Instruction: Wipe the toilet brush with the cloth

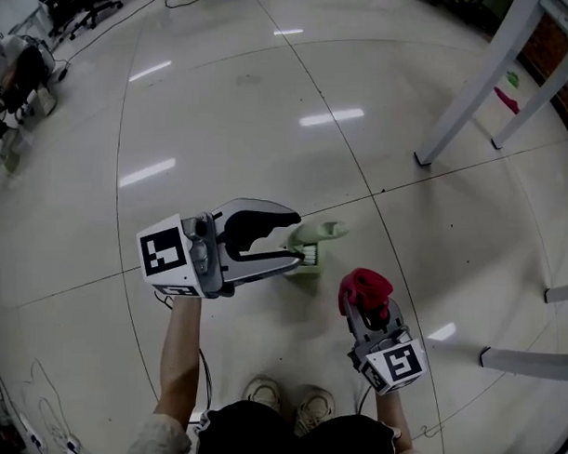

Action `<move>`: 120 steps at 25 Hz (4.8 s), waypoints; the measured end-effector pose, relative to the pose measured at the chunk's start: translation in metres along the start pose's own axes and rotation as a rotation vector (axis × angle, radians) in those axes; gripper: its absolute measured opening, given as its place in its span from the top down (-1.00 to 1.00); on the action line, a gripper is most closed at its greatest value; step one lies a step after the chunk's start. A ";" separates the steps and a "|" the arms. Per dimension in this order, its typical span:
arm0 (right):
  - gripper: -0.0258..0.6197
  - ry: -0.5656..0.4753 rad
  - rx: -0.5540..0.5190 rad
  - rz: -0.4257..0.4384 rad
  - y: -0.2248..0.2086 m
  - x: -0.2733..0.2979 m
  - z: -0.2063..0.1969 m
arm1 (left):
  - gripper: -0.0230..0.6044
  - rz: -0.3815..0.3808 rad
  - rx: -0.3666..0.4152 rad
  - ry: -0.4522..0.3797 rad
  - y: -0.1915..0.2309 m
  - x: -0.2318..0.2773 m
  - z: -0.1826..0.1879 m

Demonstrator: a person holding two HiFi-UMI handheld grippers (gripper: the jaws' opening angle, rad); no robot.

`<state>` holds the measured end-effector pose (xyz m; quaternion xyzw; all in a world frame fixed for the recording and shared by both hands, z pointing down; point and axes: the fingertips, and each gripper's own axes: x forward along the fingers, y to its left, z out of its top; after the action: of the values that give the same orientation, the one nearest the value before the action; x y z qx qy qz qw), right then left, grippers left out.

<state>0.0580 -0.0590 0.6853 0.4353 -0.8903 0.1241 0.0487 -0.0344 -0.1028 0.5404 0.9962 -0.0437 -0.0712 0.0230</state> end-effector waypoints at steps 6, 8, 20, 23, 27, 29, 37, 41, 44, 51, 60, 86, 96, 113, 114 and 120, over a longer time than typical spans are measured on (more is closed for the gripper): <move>0.83 -0.035 -0.017 -0.027 -0.019 -0.032 0.035 | 0.31 -0.041 0.044 0.125 0.001 0.035 0.009; 0.82 -0.051 -0.017 -0.020 -0.017 -0.033 0.046 | 0.31 -0.060 0.033 0.149 -0.002 0.040 0.004; 0.83 -0.142 -0.025 0.078 -0.007 -0.001 0.156 | 0.55 0.041 0.016 0.086 0.023 0.040 0.082; 0.82 -0.166 -0.009 0.093 0.010 -0.017 0.280 | 0.55 0.059 -0.005 0.058 0.021 0.053 0.197; 0.82 -0.241 0.019 0.168 0.057 -0.059 0.495 | 0.55 0.078 -0.025 0.010 0.002 0.078 0.399; 0.82 -0.288 0.027 0.231 0.093 -0.087 0.614 | 0.55 0.089 -0.030 -0.006 -0.015 0.089 0.511; 0.83 -0.407 0.011 0.422 0.205 -0.173 0.856 | 0.55 0.118 -0.066 -0.052 -0.086 0.111 0.749; 0.83 -0.491 0.017 0.539 0.229 -0.188 0.880 | 0.55 0.074 -0.014 -0.049 -0.119 0.113 0.763; 0.83 -0.497 0.029 0.629 0.245 -0.191 0.887 | 0.55 0.035 -0.003 -0.061 -0.132 0.116 0.778; 0.83 -0.521 0.186 0.711 0.259 -0.184 0.876 | 0.55 0.004 0.037 -0.077 -0.146 0.128 0.801; 0.83 -0.229 0.055 0.595 0.261 -0.138 0.787 | 0.55 0.005 0.069 -0.145 -0.148 0.120 0.834; 0.82 0.005 -0.219 0.133 0.256 -0.107 0.736 | 0.55 0.399 0.060 -0.056 -0.087 0.118 0.809; 0.83 -0.186 -0.132 0.149 0.271 -0.119 0.810 | 0.55 0.430 0.023 -0.036 -0.079 0.116 0.779; 0.82 -0.001 -0.122 -0.020 0.180 -0.156 0.730 | 0.55 0.131 0.035 -0.065 -0.088 0.101 0.773; 0.82 0.005 -0.124 -0.036 0.168 -0.159 0.727 | 0.55 0.106 0.035 -0.070 -0.089 0.103 0.770; 0.82 0.045 -0.102 -0.111 0.113 -0.167 0.709 | 0.55 0.079 0.024 -0.063 -0.078 0.110 0.744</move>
<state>0.0871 -0.0513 -0.0516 0.4781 -0.8686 0.0856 0.0975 -0.0260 -0.0650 -0.2147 0.9912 -0.0847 -0.1009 0.0125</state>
